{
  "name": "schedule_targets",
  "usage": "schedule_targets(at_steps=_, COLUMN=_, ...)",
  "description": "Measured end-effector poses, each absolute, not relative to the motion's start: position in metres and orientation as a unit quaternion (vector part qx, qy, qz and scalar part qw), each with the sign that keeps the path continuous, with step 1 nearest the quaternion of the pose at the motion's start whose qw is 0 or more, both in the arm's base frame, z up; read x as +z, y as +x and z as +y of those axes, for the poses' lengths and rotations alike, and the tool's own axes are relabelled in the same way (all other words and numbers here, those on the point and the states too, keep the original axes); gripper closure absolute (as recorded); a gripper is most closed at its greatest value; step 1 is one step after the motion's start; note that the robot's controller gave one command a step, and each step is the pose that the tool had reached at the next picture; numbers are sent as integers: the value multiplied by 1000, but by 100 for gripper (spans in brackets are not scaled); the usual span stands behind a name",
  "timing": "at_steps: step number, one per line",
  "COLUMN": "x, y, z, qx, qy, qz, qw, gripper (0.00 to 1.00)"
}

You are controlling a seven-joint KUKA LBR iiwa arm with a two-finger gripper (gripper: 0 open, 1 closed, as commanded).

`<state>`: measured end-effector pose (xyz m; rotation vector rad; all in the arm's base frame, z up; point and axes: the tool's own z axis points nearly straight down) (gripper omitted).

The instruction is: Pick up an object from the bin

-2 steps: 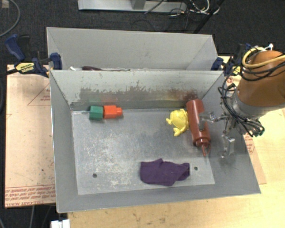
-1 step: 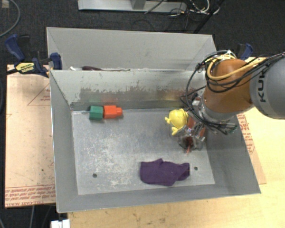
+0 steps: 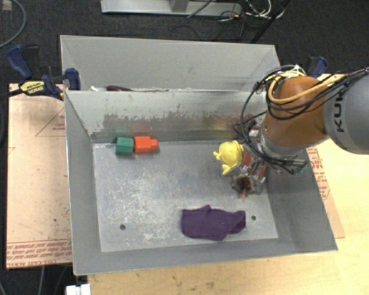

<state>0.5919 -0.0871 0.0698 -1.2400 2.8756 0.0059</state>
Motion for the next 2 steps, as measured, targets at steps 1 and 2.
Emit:
schedule_targets(at_steps=1, x=176, y=585, z=-67, qx=2, qy=-399, qz=917, qw=7, gripper=100)
schedule_targets(at_steps=2, x=176, y=585, z=-67, qx=3, qy=-399, qz=917, qw=7, gripper=100)
